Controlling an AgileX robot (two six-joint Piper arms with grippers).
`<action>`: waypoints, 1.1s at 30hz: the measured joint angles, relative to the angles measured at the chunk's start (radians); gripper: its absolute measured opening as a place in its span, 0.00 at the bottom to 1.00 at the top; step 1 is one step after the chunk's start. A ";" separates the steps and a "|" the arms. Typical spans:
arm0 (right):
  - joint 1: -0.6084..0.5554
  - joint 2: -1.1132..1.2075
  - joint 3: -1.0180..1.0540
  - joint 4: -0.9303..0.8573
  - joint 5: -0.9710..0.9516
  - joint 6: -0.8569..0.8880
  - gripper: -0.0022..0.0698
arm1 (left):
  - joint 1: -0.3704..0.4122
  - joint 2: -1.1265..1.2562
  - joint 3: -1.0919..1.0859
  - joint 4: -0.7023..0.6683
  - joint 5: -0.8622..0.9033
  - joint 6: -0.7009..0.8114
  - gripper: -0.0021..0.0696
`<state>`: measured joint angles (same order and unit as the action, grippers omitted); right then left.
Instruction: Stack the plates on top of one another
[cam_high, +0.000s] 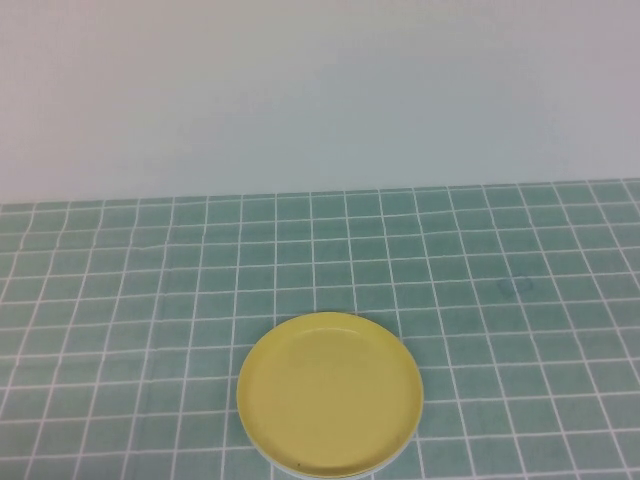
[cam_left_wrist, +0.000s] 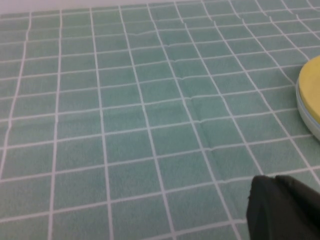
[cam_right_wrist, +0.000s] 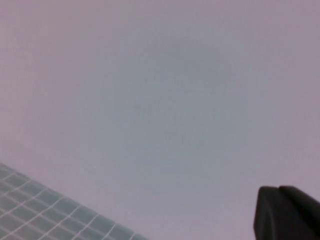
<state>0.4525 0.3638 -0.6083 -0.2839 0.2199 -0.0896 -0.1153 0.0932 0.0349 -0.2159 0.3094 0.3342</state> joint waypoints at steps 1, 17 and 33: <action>-0.010 -0.025 0.058 0.006 -0.016 0.018 0.03 | 0.000 -0.009 0.000 0.000 0.000 0.000 0.03; -0.331 -0.334 0.632 0.023 -0.034 0.171 0.03 | 0.000 -0.011 0.000 0.000 0.013 0.005 0.03; -0.458 -0.340 0.634 0.025 0.095 0.226 0.03 | 0.000 -0.011 0.000 0.000 0.013 0.008 0.03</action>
<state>-0.0056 0.0242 0.0260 -0.2591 0.3147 0.1362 -0.1153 0.0820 0.0349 -0.2159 0.3226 0.3417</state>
